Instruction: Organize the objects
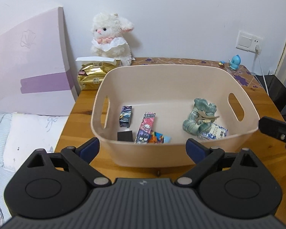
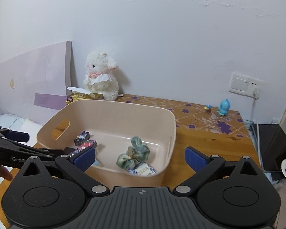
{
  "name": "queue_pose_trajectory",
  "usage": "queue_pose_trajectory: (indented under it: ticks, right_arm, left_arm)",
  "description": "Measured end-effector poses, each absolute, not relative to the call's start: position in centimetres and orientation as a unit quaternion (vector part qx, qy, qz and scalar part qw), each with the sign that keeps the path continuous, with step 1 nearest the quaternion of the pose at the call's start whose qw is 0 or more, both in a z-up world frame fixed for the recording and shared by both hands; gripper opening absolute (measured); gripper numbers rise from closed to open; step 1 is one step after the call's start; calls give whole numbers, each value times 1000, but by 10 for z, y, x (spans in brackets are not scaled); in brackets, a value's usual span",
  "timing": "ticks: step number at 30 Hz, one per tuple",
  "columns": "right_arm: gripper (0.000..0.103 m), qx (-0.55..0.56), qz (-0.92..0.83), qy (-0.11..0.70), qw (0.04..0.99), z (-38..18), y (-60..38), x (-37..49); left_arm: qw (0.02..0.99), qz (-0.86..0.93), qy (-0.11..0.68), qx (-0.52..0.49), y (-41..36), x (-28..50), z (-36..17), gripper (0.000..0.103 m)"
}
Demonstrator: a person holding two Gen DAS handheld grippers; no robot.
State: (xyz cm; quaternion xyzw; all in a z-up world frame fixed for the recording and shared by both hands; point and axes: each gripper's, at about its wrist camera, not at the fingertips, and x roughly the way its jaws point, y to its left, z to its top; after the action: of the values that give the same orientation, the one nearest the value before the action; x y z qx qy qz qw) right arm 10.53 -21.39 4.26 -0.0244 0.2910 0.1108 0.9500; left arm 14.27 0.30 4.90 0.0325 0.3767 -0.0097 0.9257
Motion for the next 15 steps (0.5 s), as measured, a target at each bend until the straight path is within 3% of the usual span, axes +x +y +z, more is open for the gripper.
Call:
queue_pose_trajectory:
  ticks: [15]
  right_arm:
    - [103, 5, 110, 305, 946, 32, -231, 26]
  left_arm:
    - [936, -11, 350, 44, 3, 45, 54, 97]
